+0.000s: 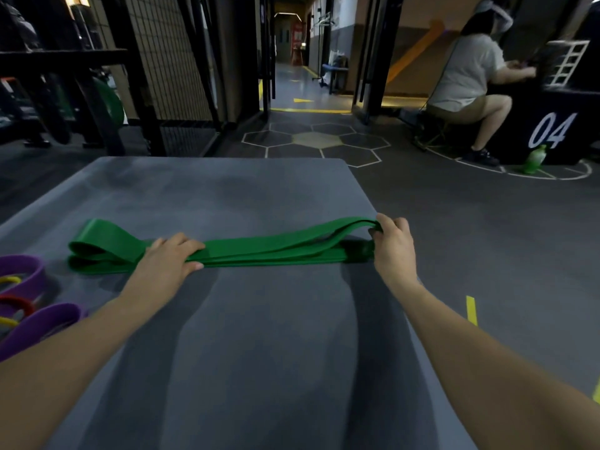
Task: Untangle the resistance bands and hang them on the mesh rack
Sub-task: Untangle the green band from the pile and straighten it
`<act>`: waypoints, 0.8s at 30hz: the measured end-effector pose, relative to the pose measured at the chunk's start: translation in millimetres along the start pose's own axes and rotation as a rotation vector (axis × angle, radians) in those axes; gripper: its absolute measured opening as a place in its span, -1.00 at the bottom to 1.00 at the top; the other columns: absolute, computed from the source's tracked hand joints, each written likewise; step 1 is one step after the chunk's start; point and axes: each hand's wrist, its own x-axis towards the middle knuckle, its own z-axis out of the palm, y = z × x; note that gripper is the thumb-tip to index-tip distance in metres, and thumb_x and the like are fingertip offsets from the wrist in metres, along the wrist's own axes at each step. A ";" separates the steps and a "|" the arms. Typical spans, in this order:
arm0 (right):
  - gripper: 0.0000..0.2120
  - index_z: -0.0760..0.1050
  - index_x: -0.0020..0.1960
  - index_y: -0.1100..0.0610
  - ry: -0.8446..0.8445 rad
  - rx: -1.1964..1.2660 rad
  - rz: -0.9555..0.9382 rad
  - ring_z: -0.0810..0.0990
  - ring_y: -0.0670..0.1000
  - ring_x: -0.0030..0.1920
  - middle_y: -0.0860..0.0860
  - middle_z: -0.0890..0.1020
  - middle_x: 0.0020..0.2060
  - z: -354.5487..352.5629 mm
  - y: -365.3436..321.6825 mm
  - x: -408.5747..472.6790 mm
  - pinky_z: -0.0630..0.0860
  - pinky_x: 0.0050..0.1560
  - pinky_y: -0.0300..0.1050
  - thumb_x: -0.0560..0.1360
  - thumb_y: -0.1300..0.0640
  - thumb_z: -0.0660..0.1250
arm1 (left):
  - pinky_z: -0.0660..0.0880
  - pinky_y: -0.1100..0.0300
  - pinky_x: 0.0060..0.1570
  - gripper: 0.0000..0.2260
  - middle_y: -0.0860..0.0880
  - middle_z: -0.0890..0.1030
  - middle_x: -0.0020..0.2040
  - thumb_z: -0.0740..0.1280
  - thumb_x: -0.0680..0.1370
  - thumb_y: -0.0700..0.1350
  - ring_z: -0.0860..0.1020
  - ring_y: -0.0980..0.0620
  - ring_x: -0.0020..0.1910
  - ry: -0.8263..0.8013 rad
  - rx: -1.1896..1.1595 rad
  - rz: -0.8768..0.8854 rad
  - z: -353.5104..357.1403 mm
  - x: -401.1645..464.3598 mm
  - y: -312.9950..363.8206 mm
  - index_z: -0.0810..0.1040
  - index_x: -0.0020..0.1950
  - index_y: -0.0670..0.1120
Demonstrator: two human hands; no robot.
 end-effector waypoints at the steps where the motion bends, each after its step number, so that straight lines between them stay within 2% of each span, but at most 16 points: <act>1: -0.69 0.40 0.30 0.24 -0.043 0.077 0.028 0.47 0.22 0.05 0.19 0.41 0.12 -3.3 1.3 4.8 0.33 -0.02 -0.10 0.58 0.20 0.19 | 0.42 -0.06 0.01 -0.69 -0.19 0.57 -0.01 0.46 0.40 -0.17 0.50 -0.27 -0.10 -0.015 -0.005 -0.005 -3.0 1.4 1.2 0.60 0.12 -0.18; 3: -0.58 0.37 0.37 0.18 -0.161 0.184 0.081 0.49 0.16 0.10 0.17 0.44 0.23 -8.9 3.6 14.3 0.36 0.05 -0.14 0.54 0.13 0.30 | 0.40 -0.02 0.03 -0.69 -0.17 0.56 0.02 0.46 0.40 -0.16 0.49 -0.26 -0.05 -0.038 -0.025 -0.010 -8.0 3.6 2.8 0.59 0.13 -0.17; 4: -0.52 0.36 0.39 0.15 -0.227 0.238 0.103 0.50 0.12 0.07 0.14 0.45 0.26 -10.7 5.5 18.7 0.42 0.00 -0.16 0.50 0.11 0.35 | 0.39 -0.01 0.03 -0.69 -0.17 0.55 0.02 0.46 0.40 -0.16 0.49 -0.25 -0.04 -0.047 -0.036 -0.014 -10.2 4.2 3.7 0.59 0.13 -0.16; 6: -0.44 0.34 0.40 0.14 -0.338 0.411 0.177 0.50 0.06 0.03 0.12 0.46 0.29 -13.9 8.5 23.3 0.50 -0.30 -0.33 0.45 0.16 0.42 | 0.39 0.00 0.03 -0.69 -0.15 0.55 0.04 0.46 0.41 -0.15 0.48 -0.23 -0.03 -0.060 -0.038 -0.018 -13.3 4.7 5.4 0.58 0.14 -0.16; 7: -0.42 0.34 0.40 0.14 -0.366 0.487 0.217 0.49 0.05 0.02 0.13 0.46 0.29 -15.0 10.1 23.5 0.46 -0.43 -0.39 0.43 0.18 0.43 | 0.39 0.00 0.03 -0.69 -0.15 0.55 0.04 0.46 0.41 -0.15 0.48 -0.23 -0.02 -0.064 -0.035 -0.018 -13.9 4.9 5.9 0.58 0.14 -0.15; 10: -0.41 0.34 0.40 0.17 -0.365 0.535 0.235 0.53 -0.01 -0.06 0.15 0.49 0.23 -13.7 18.2 23.0 0.42 -0.53 -0.43 0.41 0.23 0.44 | 0.39 -0.02 0.05 -0.68 -0.16 0.53 0.03 0.45 0.42 -0.15 0.48 -0.23 -0.02 -0.064 -0.031 -0.039 -13.5 3.3 6.9 0.56 0.15 -0.15; 12: -0.47 0.38 0.36 0.16 -0.308 0.480 0.186 0.57 -0.09 -0.29 0.17 0.53 0.11 -8.4 20.3 22.2 0.43 -0.52 -0.42 0.43 0.25 0.42 | 0.41 -0.04 0.05 -0.68 -0.16 0.53 0.03 0.44 0.42 -0.15 0.48 -0.24 -0.02 -0.038 -0.013 -0.039 -12.4 1.1 8.0 0.56 0.16 -0.14; 14: -0.55 0.43 0.31 0.14 -0.226 0.489 0.138 0.58 -0.01 -0.29 0.18 0.52 0.15 -3.3 22.9 27.2 0.52 -0.46 -0.34 0.44 0.26 0.40 | 0.42 -0.05 0.03 -0.69 -0.17 0.55 0.04 0.43 0.43 -0.17 0.49 -0.23 -0.02 -0.006 -0.017 -0.027 -10.3 0.6 12.2 0.57 0.16 -0.15; 16: -0.57 0.44 0.29 0.10 -0.147 0.505 0.127 0.61 0.11 -0.12 0.17 0.50 0.18 -5.0 24.6 33.9 0.58 -0.36 -0.24 0.45 0.31 0.37 | 0.44 -0.05 0.01 -0.71 -0.16 0.55 0.04 0.43 0.43 -0.20 0.49 -0.23 -0.03 0.018 -0.029 -0.004 -6.5 3.9 19.0 0.58 0.14 -0.15; 18: -0.54 0.45 0.28 0.08 -0.109 0.459 0.101 0.57 0.18 0.06 0.12 0.49 0.18 -7.5 28.9 40.6 0.62 -0.15 -0.03 0.43 0.38 0.34 | 0.43 -0.03 0.00 -0.72 -0.16 0.56 0.05 0.42 0.43 -0.22 0.50 -0.23 -0.04 0.037 -0.059 0.001 -2.0 10.1 25.2 0.59 0.13 -0.16; 20: -0.50 0.48 0.23 0.06 -0.067 0.418 0.091 0.53 0.16 0.14 0.07 0.49 0.16 -6.2 35.2 39.6 0.57 0.05 0.13 0.40 0.46 0.28 | 0.42 -0.02 -0.01 -0.73 -0.15 0.57 0.04 0.42 0.43 -0.23 0.50 -0.22 -0.04 0.055 -0.092 0.001 2.2 16.6 27.9 0.59 0.12 -0.17; 22: -0.50 0.49 0.20 0.02 -0.029 0.419 0.129 0.53 0.13 0.13 0.03 0.51 0.16 -0.6 38.5 34.0 0.56 0.08 0.14 0.39 0.48 0.24 | 0.43 0.00 -0.02 -0.74 -0.14 0.58 0.02 0.43 0.42 -0.22 0.51 -0.21 -0.03 0.068 -0.113 0.003 5.3 21.5 28.1 0.61 0.10 -0.16; 24: -0.53 0.48 0.22 0.02 -0.004 0.364 0.160 0.53 0.13 0.13 0.04 0.53 0.16 4.9 39.1 31.4 0.52 0.15 0.04 0.42 0.43 0.23 | 0.45 0.00 -0.04 -0.76 -0.14 0.59 -0.02 0.45 0.39 -0.23 0.53 -0.22 -0.05 0.092 -0.134 0.000 7.9 24.4 27.7 0.63 0.04 -0.17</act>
